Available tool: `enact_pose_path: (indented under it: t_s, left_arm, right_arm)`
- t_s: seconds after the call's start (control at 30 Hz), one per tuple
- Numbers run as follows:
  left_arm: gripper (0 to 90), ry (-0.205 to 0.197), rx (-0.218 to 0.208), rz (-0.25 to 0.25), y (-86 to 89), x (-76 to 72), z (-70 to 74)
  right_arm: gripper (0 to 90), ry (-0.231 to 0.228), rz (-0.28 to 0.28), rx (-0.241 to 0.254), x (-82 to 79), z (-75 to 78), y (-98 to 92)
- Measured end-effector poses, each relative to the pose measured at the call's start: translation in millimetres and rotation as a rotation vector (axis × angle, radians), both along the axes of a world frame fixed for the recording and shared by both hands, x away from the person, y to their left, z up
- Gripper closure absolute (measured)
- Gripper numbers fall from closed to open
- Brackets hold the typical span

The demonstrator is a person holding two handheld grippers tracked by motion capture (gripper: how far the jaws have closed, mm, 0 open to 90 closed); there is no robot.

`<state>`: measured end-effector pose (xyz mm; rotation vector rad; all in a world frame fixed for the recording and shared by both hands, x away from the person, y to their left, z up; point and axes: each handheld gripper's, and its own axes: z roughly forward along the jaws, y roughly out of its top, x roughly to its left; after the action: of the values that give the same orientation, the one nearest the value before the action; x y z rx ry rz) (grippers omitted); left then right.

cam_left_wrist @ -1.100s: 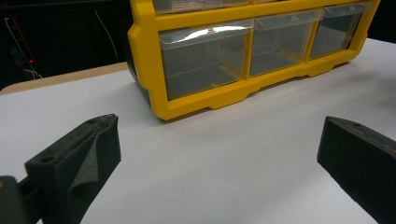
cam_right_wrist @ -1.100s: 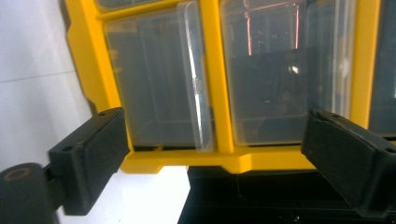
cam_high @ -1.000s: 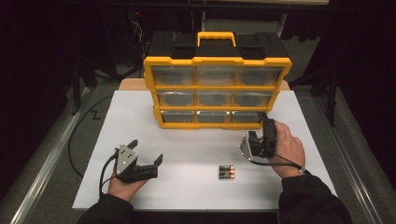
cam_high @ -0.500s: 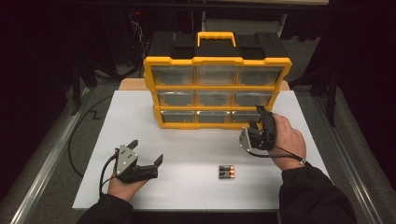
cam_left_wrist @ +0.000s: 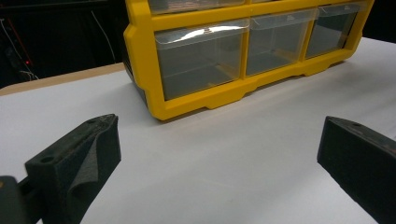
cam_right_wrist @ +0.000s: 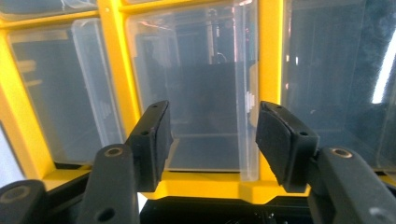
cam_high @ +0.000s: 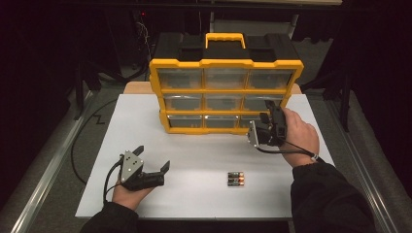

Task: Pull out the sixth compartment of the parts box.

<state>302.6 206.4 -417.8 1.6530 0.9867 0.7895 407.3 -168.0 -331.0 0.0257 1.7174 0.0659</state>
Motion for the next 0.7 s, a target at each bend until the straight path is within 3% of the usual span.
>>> enact_pose_path:
  t_s: [0.07,0.17,0.23,0.7]
  left_arm:
    - [0.3,0.000,0.001,-0.001,0.0,-0.1,0.0]
    - [0.3,-0.001,0.000,-0.002,-0.2,-0.2,0.0]
    - [0.3,0.000,0.001,-0.003,-0.4,-0.2,-0.1]
    - [0.3,0.003,0.003,-0.005,-0.3,-0.2,-0.3]
  right_arm:
    - [50.7,-0.007,-0.003,0.010,1.9,1.6,0.8]
    - [54.1,-0.005,-0.003,-0.011,5.3,5.6,1.9]
    - [55.6,0.000,-0.018,0.012,6.8,5.1,2.4]
    - [65.1,-0.017,-0.029,-0.049,19.5,13.1,5.1]
